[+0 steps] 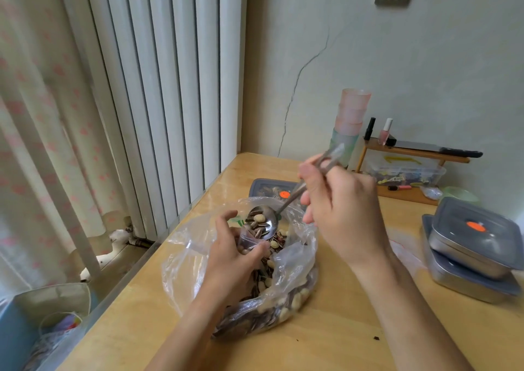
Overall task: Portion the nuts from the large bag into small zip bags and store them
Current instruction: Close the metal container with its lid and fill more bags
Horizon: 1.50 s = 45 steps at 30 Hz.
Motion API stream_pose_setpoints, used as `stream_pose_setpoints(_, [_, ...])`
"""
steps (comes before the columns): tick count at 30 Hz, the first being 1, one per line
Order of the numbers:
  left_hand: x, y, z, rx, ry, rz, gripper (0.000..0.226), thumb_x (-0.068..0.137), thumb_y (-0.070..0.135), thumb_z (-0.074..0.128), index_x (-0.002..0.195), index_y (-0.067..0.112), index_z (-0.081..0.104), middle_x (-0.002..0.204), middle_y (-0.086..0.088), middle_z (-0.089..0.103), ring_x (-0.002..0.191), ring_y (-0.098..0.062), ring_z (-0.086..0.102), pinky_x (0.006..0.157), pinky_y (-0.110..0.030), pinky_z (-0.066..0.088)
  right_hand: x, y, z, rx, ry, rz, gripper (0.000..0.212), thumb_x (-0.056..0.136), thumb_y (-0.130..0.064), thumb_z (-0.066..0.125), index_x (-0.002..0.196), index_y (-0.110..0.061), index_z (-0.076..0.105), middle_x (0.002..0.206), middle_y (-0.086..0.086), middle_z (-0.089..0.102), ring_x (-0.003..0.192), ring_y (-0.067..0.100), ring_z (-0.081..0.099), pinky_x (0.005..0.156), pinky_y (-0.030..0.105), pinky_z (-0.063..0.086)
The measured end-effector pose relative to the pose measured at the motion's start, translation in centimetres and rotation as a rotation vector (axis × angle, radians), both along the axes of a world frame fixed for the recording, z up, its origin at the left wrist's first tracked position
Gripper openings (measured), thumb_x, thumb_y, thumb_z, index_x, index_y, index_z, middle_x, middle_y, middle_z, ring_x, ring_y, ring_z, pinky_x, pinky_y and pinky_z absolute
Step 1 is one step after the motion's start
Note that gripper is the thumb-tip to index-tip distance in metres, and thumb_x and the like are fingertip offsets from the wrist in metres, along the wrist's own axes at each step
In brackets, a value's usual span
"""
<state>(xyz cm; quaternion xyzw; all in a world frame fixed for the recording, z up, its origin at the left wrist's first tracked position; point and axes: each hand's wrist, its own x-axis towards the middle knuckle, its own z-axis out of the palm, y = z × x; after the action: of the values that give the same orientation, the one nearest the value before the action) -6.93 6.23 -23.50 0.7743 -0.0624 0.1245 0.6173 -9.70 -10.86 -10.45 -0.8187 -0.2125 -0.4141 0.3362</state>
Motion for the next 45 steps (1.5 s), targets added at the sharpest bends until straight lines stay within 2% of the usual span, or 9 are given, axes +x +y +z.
stream_pose_setpoints(4, [-0.3, -0.2, 0.6, -0.073, 0.011, 0.023, 0.069, 0.085, 0.016, 0.083, 0.134, 0.023, 0.035, 0.086, -0.008, 0.066, 0.055, 0.001, 0.06, 0.051, -0.013, 0.046, -0.6, 1.4, -0.1, -0.164, -0.142, 0.103, 0.039, 0.109, -0.031, 0.045, 0.096, -0.002, 0.068, 0.068, -0.002, 0.061, 0.051, 0.013, 0.059, 0.05, 0.027, 0.046])
stream_pose_setpoints(8, [-0.4, -0.1, 0.6, -0.028, 0.0, 0.038, 0.069, 0.085, 0.019, 0.084, 0.133, 0.024, 0.035, 0.081, -0.003, 0.063, 0.057, 0.001, 0.059, 0.053, -0.012, 0.045, -0.6, 1.3, -0.3, -0.121, -0.13, 0.042, 0.04, 0.109, -0.031, 0.045, 0.094, -0.002, 0.068, 0.065, -0.003, 0.061, 0.05, 0.011, 0.06, 0.05, 0.026, 0.047])
stream_pose_setpoints(13, [-0.1, 0.0, 0.2, 0.022, -0.013, 0.036, 0.069, 0.085, 0.021, 0.084, 0.132, 0.028, 0.034, 0.079, -0.002, 0.064, 0.06, -0.001, 0.059, 0.056, -0.015, 0.046, 0.3, -0.5, -0.6, 0.19, 0.193, -0.134, 0.032, 0.111, -0.028, 0.044, 0.092, -0.014, 0.065, 0.063, -0.004, 0.066, 0.046, 0.004, 0.065, 0.043, 0.02, 0.051])
stream_pose_setpoints(18, [0.1, 0.0, -0.2, 0.039, -0.022, 0.022, 0.069, 0.085, 0.024, 0.084, 0.133, 0.031, 0.034, 0.082, 0.003, 0.07, 0.072, -0.009, 0.069, 0.065, -0.025, 0.056, 2.1, -3.6, -1.0, 0.534, 0.51, -0.181, 0.038, 0.111, -0.028, 0.041, 0.09, -0.005, 0.063, 0.059, 0.01, 0.07, 0.05, 0.03, 0.07, 0.053, 0.035, 0.053])
stream_pose_setpoints(24, [-0.1, -0.2, 0.0, -0.013, -0.057, 0.115, 0.056, 0.092, 0.019, 0.076, 0.132, 0.026, 0.037, 0.091, 0.002, 0.069, 0.082, 0.0, 0.068, 0.069, -0.012, 0.051, 2.8, -5.4, -1.2, 0.641, 0.575, -0.284, 0.041, 0.111, -0.031, 0.037, 0.093, -0.005, 0.063, 0.059, 0.01, 0.069, 0.05, 0.033, 0.07, 0.05, 0.034, 0.052])
stream_pose_setpoints(28, [-0.6, -0.2, 0.5, -0.053, -0.097, 0.192, 0.044, 0.096, 0.014, 0.069, 0.129, 0.023, 0.041, 0.093, 0.0, 0.064, 0.077, 0.004, 0.064, 0.064, -0.013, 0.053, 3.1, -5.4, -1.6, 0.618, 0.705, -0.232, 0.043, 0.112, -0.033, 0.035, 0.096, -0.003, 0.061, 0.065, 0.016, 0.07, 0.051, 0.035, 0.071, 0.046, 0.032, 0.049])
stream_pose_setpoints(37, [0.0, -0.1, -0.2, 0.068, -0.229, 0.112, 0.034, 0.095, 0.021, 0.068, 0.121, 0.036, 0.052, 0.086, 0.007, 0.064, 0.09, -0.015, 0.066, 0.078, -0.045, 0.056, 4.4, -3.2, -5.3, 0.649, 1.002, -0.065, 0.044, 0.111, -0.041, 0.041, 0.105, -0.003, 0.063, 0.074, 0.012, 0.067, 0.042, 0.021, 0.059, 0.039, 0.024, 0.039])
stream_pose_setpoints(41, [-0.2, -0.2, -0.1, -0.003, -0.244, 0.116, 0.036, 0.096, 0.019, 0.069, 0.124, 0.034, 0.052, 0.089, 0.004, 0.064, 0.087, -0.018, 0.066, 0.076, -0.047, 0.057, 4.2, -4.2, -5.7, 0.438, 1.103, -0.174, 0.045, 0.104, -0.051, 0.052, 0.097, -0.009, 0.063, 0.077, 0.005, 0.064, 0.04, 0.013, 0.045, 0.039, 0.021, 0.031])
stream_pose_setpoints(45, [-0.5, -0.2, 0.4, -0.075, -0.288, 0.142, 0.04, 0.094, 0.015, 0.071, 0.126, 0.029, 0.051, 0.089, 0.004, 0.063, 0.083, -0.018, 0.067, 0.074, -0.043, 0.058, 3.9, -5.5, -5.1, 0.186, 1.188, -0.283, 0.058, 0.102, -0.055, 0.054, 0.077, -0.005, 0.071, 0.054, 0.001, 0.061, 0.034, 0.013, 0.039, 0.043, 0.019, 0.032])
